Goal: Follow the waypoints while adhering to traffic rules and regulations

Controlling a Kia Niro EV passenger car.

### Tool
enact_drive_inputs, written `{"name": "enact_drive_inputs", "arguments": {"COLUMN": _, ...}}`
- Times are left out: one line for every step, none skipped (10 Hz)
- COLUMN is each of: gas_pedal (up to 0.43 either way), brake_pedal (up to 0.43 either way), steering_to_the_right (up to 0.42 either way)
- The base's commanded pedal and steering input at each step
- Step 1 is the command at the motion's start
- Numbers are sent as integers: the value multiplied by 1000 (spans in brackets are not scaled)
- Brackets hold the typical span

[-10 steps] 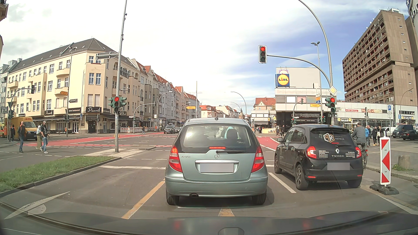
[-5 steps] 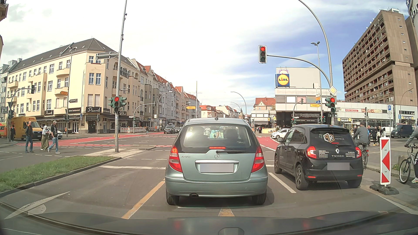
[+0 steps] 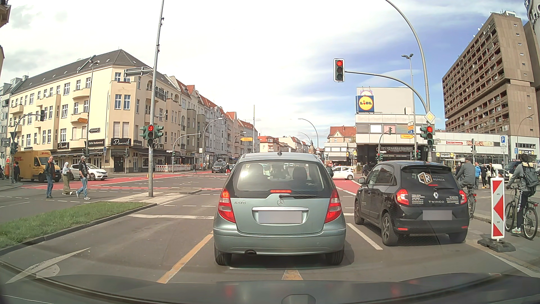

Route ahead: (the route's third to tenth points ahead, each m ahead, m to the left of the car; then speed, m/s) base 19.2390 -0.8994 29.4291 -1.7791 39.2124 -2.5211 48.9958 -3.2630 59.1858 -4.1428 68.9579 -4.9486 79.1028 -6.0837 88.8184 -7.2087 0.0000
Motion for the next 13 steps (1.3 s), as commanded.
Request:
{"name": "enact_drive_inputs", "arguments": {"gas_pedal": 0, "brake_pedal": 396, "steering_to_the_right": -2}}
{"name": "enact_drive_inputs", "arguments": {"gas_pedal": 0, "brake_pedal": 396, "steering_to_the_right": -2}}
{"name": "enact_drive_inputs", "arguments": {"gas_pedal": 0, "brake_pedal": 396, "steering_to_the_right": -3}}
{"name": "enact_drive_inputs", "arguments": {"gas_pedal": 0, "brake_pedal": 396, "steering_to_the_right": -2}}
{"name": "enact_drive_inputs", "arguments": {"gas_pedal": 0, "brake_pedal": 396, "steering_to_the_right": -2}}
{"name": "enact_drive_inputs", "arguments": {"gas_pedal": 0, "brake_pedal": 396, "steering_to_the_right": -2}}
{"name": "enact_drive_inputs", "arguments": {"gas_pedal": 0, "brake_pedal": 396, "steering_to_the_right": -3}}
{"name": "enact_drive_inputs", "arguments": {"gas_pedal": 0, "brake_pedal": 396, "steering_to_the_right": -2}}
{"name": "enact_drive_inputs", "arguments": {"gas_pedal": 0, "brake_pedal": 396, "steering_to_the_right": -3}}
{"name": "enact_drive_inputs", "arguments": {"gas_pedal": 0, "brake_pedal": 396, "steering_to_the_right": -2}}
{"name": "enact_drive_inputs", "arguments": {"gas_pedal": 0, "brake_pedal": 396, "steering_to_the_right": -2}}
{"name": "enact_drive_inputs", "arguments": {"gas_pedal": 0, "brake_pedal": 396, "steering_to_the_right": -2}}
{"name": "enact_drive_inputs", "arguments": {"gas_pedal": 0, "brake_pedal": 396, "steering_to_the_right": -2}}
